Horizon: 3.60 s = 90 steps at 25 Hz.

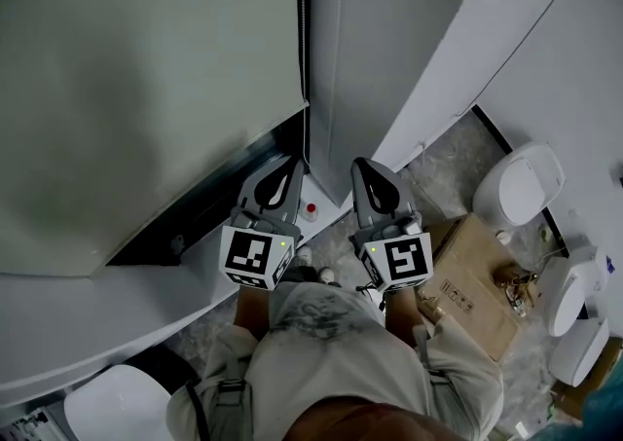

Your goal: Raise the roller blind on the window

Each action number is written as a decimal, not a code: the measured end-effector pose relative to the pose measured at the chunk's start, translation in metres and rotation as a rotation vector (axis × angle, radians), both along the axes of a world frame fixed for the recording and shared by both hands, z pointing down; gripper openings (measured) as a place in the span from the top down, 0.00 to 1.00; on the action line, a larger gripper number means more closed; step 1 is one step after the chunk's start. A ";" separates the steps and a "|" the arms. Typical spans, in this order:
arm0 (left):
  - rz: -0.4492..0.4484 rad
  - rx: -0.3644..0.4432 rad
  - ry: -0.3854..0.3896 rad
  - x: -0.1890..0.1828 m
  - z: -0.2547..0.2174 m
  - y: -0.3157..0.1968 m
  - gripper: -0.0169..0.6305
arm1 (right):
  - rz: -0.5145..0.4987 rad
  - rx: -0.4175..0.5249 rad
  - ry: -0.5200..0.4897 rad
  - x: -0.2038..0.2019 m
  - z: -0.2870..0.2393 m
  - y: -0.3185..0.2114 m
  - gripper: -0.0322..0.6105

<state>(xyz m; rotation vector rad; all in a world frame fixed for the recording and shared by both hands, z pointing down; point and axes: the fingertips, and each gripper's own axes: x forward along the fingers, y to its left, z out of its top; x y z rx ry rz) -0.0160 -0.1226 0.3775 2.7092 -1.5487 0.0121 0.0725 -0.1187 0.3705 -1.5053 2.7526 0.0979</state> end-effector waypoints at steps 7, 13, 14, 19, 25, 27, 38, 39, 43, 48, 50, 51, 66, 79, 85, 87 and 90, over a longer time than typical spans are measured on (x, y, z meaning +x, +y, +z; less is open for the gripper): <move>0.033 0.009 0.005 0.005 -0.004 -0.028 0.97 | 0.011 0.010 -0.016 -0.004 -0.004 -0.021 0.93; 0.060 0.002 0.003 0.013 -0.004 -0.052 0.97 | 0.022 0.007 -0.020 -0.003 -0.006 -0.040 0.93; 0.065 0.002 0.003 0.014 -0.004 -0.055 0.97 | 0.023 0.006 -0.019 -0.002 -0.005 -0.042 0.93; 0.083 0.006 -0.004 0.018 -0.004 -0.071 0.97 | 0.027 0.007 -0.013 -0.004 -0.005 -0.052 0.93; 0.094 0.008 -0.008 0.014 -0.004 -0.089 0.97 | 0.030 -0.018 -0.008 -0.013 -0.002 -0.060 0.93; 0.099 0.004 -0.008 0.013 -0.002 -0.095 0.97 | 0.034 -0.030 -0.005 -0.015 0.001 -0.063 0.93; 0.152 0.017 0.008 0.020 -0.009 -0.122 0.93 | 0.078 -0.027 0.004 -0.014 -0.001 -0.078 0.93; 0.159 0.017 0.009 0.021 -0.009 -0.123 0.93 | 0.081 -0.039 0.010 -0.014 0.001 -0.077 0.93; 0.188 0.014 0.008 0.027 -0.009 -0.129 0.91 | 0.099 -0.064 0.023 -0.012 0.006 -0.079 0.93; 0.221 0.014 0.009 0.036 -0.009 -0.138 0.89 | 0.118 -0.070 0.024 -0.009 0.006 -0.084 0.93; 0.230 0.012 0.010 0.038 -0.006 -0.141 0.88 | 0.127 -0.058 0.023 -0.008 0.007 -0.087 0.93; 0.234 0.010 0.010 0.039 -0.005 -0.142 0.88 | 0.132 -0.050 0.021 -0.007 0.006 -0.088 0.93; 0.258 -0.022 -0.005 0.051 0.003 -0.161 0.84 | 0.174 -0.053 0.022 0.003 0.007 -0.094 0.93; 0.267 -0.010 0.009 0.059 0.004 -0.163 0.96 | 0.163 -0.045 0.024 0.005 0.007 -0.092 0.93; 0.278 -0.013 0.041 0.055 0.002 -0.153 0.96 | 0.128 -0.042 -0.005 0.004 0.001 -0.087 0.93; 0.279 -0.016 0.043 0.053 0.002 -0.147 0.96 | 0.110 -0.048 -0.003 0.003 0.001 -0.085 0.93; 0.267 -0.029 0.024 0.050 0.007 -0.138 0.96 | 0.080 -0.062 0.011 -0.001 0.002 -0.081 0.93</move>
